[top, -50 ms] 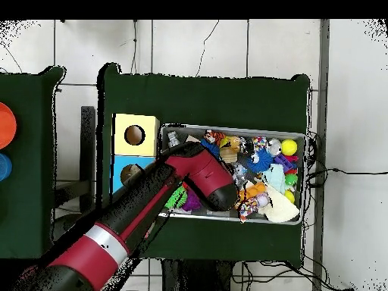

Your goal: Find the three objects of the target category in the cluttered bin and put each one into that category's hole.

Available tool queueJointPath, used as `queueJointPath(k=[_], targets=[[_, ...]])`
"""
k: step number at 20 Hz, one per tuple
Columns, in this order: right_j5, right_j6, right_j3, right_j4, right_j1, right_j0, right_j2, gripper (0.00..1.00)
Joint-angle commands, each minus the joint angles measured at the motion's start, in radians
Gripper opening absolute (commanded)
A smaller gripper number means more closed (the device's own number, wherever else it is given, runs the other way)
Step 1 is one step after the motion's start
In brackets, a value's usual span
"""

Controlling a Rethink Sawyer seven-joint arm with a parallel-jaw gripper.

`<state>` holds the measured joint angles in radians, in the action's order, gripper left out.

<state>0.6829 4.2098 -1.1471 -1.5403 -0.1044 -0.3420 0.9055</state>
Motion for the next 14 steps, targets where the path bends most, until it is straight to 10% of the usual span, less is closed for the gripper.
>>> queueJointPath(k=[1,14], targets=[[0.081,-0.333,-0.013,-0.073,-0.001,0.069,-0.145,1.00],[-0.024,-0.367,-0.004,-0.107,-0.052,0.063,-0.171,1.00]])
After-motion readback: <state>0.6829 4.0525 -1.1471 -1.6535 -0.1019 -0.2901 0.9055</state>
